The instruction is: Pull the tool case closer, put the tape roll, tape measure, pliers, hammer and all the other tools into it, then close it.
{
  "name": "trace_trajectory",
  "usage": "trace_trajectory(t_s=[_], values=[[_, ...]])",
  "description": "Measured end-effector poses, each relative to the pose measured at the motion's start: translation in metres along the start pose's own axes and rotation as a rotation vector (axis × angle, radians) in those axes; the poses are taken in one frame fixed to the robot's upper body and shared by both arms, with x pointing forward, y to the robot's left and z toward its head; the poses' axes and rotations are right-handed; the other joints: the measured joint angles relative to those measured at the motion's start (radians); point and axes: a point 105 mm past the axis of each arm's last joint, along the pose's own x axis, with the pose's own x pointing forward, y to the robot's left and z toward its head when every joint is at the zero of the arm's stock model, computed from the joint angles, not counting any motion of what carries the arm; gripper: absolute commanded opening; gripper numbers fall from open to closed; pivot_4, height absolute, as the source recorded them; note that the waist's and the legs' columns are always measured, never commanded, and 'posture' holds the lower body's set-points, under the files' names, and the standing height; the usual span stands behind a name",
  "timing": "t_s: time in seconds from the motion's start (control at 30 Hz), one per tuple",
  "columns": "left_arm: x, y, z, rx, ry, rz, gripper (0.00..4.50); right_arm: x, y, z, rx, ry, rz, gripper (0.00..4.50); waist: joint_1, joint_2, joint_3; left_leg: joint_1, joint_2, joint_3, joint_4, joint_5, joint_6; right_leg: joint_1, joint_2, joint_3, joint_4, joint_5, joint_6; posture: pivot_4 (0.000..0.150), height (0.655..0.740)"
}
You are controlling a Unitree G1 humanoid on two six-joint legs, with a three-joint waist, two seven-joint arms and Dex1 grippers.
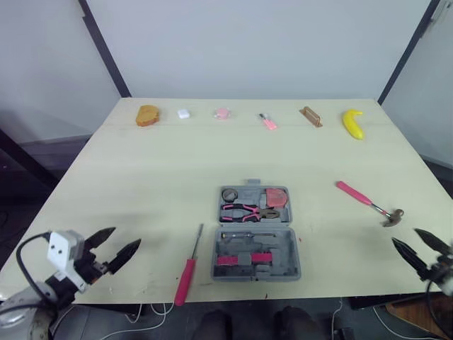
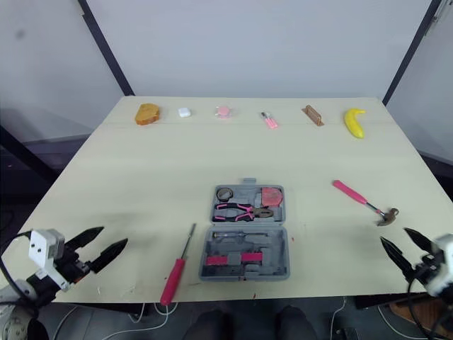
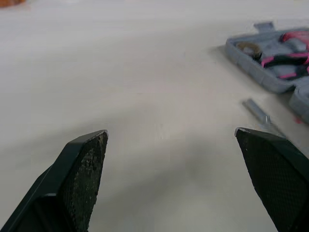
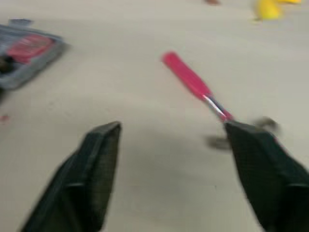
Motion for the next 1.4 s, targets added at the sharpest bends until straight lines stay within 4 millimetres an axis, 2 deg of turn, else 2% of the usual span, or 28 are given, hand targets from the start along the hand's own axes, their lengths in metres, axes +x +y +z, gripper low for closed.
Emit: trace_trajectory(t_s=[0.1,0.27,0.37,0.47,0.63,0.8,0.9,0.97,1.07,1.2,1.3,1.4], values=[[-0.01,-0.002,-0.012,-0.031,0.028,0.021,4.5,-0.022,-0.016,-0.011,0.031,0.014,-0.073,4.48,0.0,-0.001,0.0,0.0,0.001,0.0,0.0,0.0,0.0,0.0,0.0,0.0,0.0,0.0,0.0,0.15,0.74],[-0.02,-0.001,-0.016,-0.037,0.038,0.054,4.5,-0.044,-0.032,-0.027,0.061,0.05,-0.15,4.48,0.004,-0.001,-0.001,0.001,0.0,0.001,0.0,0.0,0.0,0.0,0.0,0.001,-0.001,0.0,0.0,0.15,0.74],[-0.025,-0.002,-0.018,-0.041,0.034,0.073,4.5,-0.049,-0.034,-0.034,0.075,0.062,-0.157,4.48,0.002,0.0,-0.002,0.001,0.0,0.001,0.0,0.0,0.0,0.0,0.0,0.001,-0.001,0.0,0.0,0.15,0.74],[-0.025,-0.011,-0.016,-0.061,0.012,0.07,4.5,-0.046,-0.027,-0.031,0.094,0.043,-0.1,4.48,0.001,0.001,-0.002,0.001,0.001,0.001,0.0,0.0,0.0,0.0,0.0,0.002,-0.001,0.0,0.0,0.15,0.74],[-0.02,-0.036,-0.017,-0.117,-0.006,0.071,4.5,-0.028,-0.006,-0.011,0.074,0.028,0.08,4.48,0.001,0.002,-0.003,0.001,0.002,0.002,0.0,0.0,0.0,0.001,-0.001,0.003,-0.001,0.0,0.001,0.15,0.74],[-0.011,-0.053,-0.013,-0.142,-0.021,0.091,4.5,-0.001,0.014,0.015,0.024,-0.02,0.215,4.48,0.005,0.001,-0.003,0.001,0.0,0.001,0.0,0.0,0.0,0.001,0.001,0.003,-0.002,0.0,0.001,0.15,0.74],[0.006,-0.07,-0.009,-0.153,-0.044,0.083,4.5,0.024,0.033,0.025,-0.007,-0.044,0.296,4.48,0.005,0.001,-0.003,0.001,0.0,0.001,0.001,0.0,0.0,0.001,0.001,0.003,-0.002,0.0,0.001,0.15,0.74],[0.019,-0.08,0.003,-0.14,-0.081,0.049,4.5,0.04,0.038,0.031,-0.031,-0.063,0.316,4.48,0.008,0.001,-0.003,0.001,-0.001,0.0,0.002,0.0,0.0,0.001,0.002,0.003,-0.001,0.0,0.0,0.15,0.74],[0.025,-0.085,0.014,-0.106,-0.104,0.008,4.5,0.054,0.029,0.031,-0.056,-0.045,0.252,4.48,0.013,0.001,-0.003,0.0,-0.001,0.0,0.001,0.0,0.0,0.001,0.002,0.002,-0.001,0.0,0.0,0.15,0.74],[0.032,-0.095,0.029,-0.04,-0.113,-0.132,4.5,0.068,0.016,0.018,-0.057,0.044,0.211,4.48,0.021,0.002,-0.003,0.0,-0.001,0.001,0.001,0.0,0.0,0.001,0.003,0.003,-0.001,0.0,0.0,0.15,0.74],[0.034,-0.1,0.039,0.005,-0.122,-0.225,4.5,0.076,0.007,0.016,-0.048,0.077,0.192,4.48,0.021,0.002,-0.003,0.001,-0.001,0.001,0.002,0.0,0.0,0.001,0.003,0.003,-0.001,0.0,0.0,0.15,0.74],[0.039,-0.109,0.067,0.127,-0.141,-0.419,4.5,0.093,-0.015,0.021,-0.058,0.146,0.151,4.48,0.021,0.003,-0.003,0.001,-0.001,0.003,0.002,0.0,0.0,0.001,0.003,0.003,0.0,0.0,0.0,0.15,0.74]])
